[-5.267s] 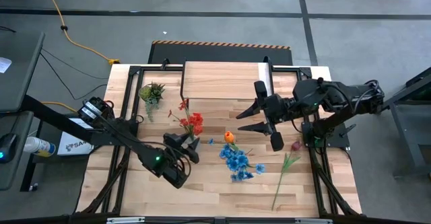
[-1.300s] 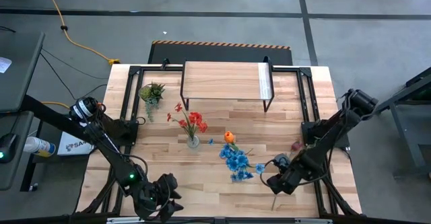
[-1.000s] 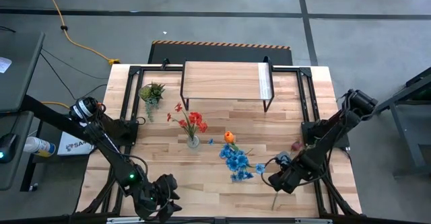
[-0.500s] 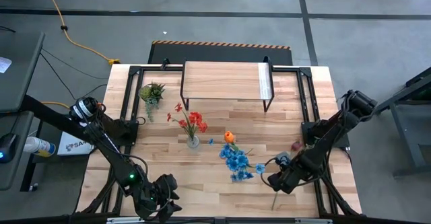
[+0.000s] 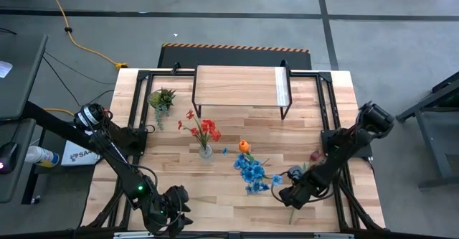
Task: Pick and place flowers into a vace then onto a shelf
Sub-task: Put the dark red flower into the left transparent vase
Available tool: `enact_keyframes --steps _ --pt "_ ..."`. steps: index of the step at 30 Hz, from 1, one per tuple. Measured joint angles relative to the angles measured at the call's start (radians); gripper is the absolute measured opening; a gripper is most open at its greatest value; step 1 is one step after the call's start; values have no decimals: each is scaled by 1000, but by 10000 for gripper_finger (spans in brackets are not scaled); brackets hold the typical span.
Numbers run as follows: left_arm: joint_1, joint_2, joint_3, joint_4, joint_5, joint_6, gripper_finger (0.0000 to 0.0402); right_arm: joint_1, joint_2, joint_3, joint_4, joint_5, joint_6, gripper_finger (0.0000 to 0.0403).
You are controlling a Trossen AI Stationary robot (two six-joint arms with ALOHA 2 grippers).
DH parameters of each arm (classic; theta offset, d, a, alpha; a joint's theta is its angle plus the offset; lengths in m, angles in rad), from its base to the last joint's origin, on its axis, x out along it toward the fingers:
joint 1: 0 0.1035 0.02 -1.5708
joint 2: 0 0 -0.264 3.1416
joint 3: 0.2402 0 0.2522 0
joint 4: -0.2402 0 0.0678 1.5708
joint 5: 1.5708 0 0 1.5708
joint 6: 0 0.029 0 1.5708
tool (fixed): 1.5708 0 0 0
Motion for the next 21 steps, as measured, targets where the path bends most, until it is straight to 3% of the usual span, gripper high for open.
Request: enact_keyframes --steps 16,21 --pt "0 0 0 0 18 7 278 3 48 3 -16 -11 3 133" --pt "0 0 0 0 18 7 278 3 49 3 -35 -16 3 110"
